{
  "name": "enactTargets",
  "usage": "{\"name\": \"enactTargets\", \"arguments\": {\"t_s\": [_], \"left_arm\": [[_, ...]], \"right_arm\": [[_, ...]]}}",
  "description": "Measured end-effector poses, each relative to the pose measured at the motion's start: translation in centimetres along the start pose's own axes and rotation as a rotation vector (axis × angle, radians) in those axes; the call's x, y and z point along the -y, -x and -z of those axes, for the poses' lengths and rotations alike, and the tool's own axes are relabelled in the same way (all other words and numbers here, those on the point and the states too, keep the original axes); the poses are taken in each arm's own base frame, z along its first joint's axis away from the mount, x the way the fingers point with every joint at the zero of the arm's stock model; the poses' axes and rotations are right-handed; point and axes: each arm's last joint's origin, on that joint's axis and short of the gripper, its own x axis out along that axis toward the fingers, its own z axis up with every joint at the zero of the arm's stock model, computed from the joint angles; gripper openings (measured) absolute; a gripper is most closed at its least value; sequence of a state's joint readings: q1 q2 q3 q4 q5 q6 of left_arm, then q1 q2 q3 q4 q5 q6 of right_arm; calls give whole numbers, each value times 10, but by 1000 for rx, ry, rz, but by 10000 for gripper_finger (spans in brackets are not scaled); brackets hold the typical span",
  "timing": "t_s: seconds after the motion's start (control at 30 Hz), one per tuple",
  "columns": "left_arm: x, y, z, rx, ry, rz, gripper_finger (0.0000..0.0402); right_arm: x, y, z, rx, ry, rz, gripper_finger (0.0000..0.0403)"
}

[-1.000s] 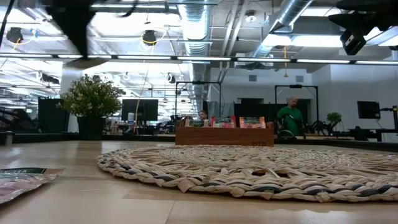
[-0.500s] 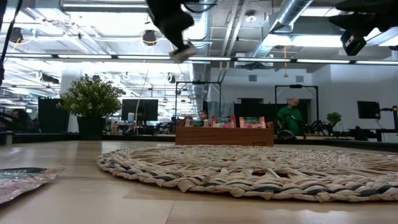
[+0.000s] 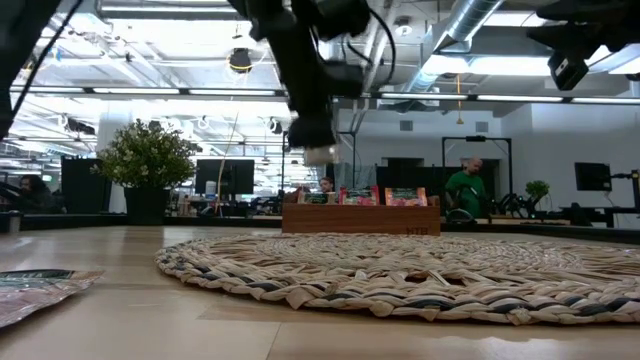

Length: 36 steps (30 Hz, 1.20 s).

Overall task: Pick & Place Tea
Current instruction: Put the brown tea bag into the left section of the wooden organizer

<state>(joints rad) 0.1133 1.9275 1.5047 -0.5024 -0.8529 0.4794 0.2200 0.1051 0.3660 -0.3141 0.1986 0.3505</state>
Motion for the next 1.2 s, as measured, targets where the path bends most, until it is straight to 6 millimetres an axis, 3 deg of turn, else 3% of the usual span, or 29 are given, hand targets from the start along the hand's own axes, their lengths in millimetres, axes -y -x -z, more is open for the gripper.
{"name": "enactTargets", "arguments": {"t_s": [0.17, 0.4, 0.63, 1.2], "left_arm": [[19, -26, 0, -43, -32, 7, 0], [16, -47, 5, -91, -44, -34, 0], [12, -51, 7, -101, -44, -42, 0], [35, -61, 14, -157, -91, -52, 0]], "right_arm": [[1, 0, 1, -11, 3, 19, 104], [1, 0, 2, -22, 5, 23, 104], [1, 0, 2, -22, 6, 23, 104], [1, 0, 2, -22, 5, 23, 104]]}}
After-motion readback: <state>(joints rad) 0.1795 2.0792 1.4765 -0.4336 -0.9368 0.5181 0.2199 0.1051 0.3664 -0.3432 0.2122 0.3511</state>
